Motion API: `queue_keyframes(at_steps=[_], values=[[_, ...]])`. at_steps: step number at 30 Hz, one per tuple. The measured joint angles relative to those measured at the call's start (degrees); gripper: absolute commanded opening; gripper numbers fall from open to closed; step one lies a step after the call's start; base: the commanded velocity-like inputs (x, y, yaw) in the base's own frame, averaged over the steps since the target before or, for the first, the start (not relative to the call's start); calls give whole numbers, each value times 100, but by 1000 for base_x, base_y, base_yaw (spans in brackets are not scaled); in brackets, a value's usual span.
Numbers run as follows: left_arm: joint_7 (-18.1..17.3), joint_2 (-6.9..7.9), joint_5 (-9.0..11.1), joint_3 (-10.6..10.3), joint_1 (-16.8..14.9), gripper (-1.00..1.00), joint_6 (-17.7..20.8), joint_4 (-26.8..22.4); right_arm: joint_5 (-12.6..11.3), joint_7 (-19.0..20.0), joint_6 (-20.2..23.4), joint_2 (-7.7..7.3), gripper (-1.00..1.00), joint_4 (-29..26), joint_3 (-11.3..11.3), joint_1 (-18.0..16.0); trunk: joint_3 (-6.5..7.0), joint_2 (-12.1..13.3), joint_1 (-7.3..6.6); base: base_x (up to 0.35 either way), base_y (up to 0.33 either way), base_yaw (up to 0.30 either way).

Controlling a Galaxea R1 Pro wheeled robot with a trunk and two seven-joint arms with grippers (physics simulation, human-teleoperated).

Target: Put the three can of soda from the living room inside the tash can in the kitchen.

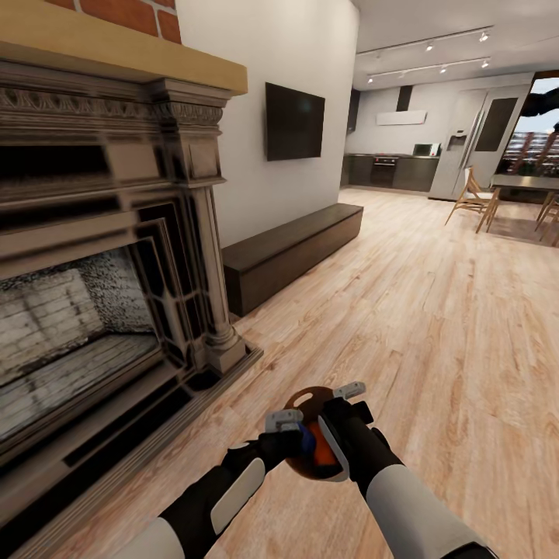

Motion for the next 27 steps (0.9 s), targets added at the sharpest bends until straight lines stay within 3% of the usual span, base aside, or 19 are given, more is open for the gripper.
queue_keyframes(at_steps=[12, 27], values=[[19, 12, 1, -8, 0, -100, 50, -338, -38, 4, -12, 1, -100, 17, -2, 0, 0, 0, 0, 0, 0, 0], [28, 13, 0, -9, 0, -100, 67, -408, -36, 4, -6, 1, -100, 18, -1, 1, 0, 0, 0, 0, 0, 0]])
